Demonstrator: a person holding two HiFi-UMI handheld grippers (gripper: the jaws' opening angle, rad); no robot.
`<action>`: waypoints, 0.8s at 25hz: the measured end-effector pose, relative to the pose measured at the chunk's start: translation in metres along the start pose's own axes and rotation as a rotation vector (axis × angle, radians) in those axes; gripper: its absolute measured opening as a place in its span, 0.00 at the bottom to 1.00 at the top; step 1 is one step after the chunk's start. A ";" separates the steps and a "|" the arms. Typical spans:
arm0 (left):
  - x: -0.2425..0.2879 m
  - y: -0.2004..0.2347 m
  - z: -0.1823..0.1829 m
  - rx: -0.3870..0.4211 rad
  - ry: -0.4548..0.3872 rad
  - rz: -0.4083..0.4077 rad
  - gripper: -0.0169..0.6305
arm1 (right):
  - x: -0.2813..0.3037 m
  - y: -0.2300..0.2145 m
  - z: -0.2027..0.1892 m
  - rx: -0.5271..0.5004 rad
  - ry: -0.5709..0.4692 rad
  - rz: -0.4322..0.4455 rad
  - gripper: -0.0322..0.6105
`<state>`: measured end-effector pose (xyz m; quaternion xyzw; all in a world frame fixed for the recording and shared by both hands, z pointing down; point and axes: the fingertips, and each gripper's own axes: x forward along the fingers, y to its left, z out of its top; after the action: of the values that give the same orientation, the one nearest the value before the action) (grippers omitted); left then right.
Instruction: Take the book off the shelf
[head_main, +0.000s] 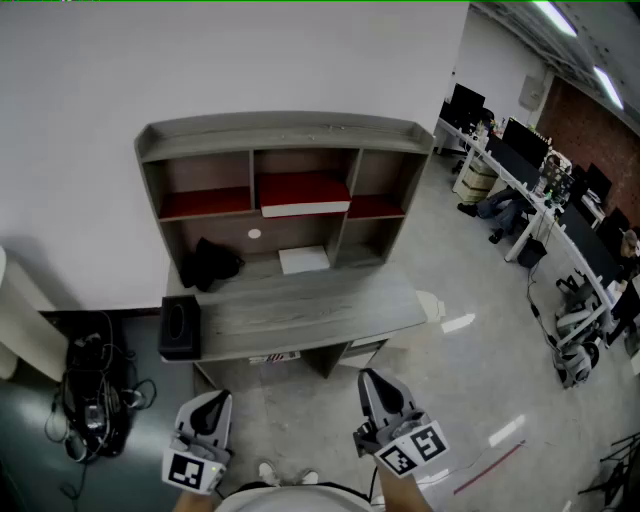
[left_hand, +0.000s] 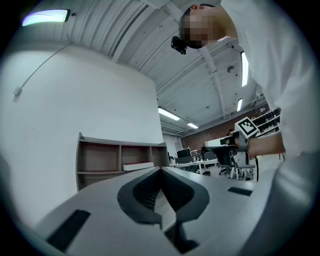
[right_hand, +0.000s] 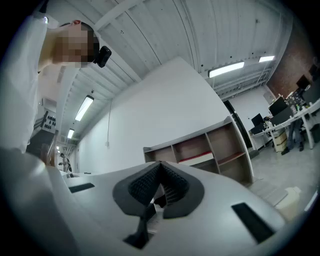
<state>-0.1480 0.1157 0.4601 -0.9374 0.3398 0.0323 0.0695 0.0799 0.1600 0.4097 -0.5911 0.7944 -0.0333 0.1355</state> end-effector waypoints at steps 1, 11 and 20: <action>0.000 -0.003 0.000 0.001 0.002 0.001 0.05 | -0.003 -0.002 0.001 -0.005 0.000 -0.003 0.08; 0.001 -0.030 0.003 0.012 0.020 0.007 0.05 | -0.032 -0.019 0.003 0.027 -0.024 0.000 0.09; 0.002 -0.060 -0.014 0.002 0.078 -0.013 0.05 | -0.061 -0.047 -0.010 0.073 -0.014 -0.031 0.09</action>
<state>-0.1079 0.1579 0.4804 -0.9400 0.3363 -0.0049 0.0575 0.1372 0.2027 0.4400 -0.5983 0.7824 -0.0605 0.1620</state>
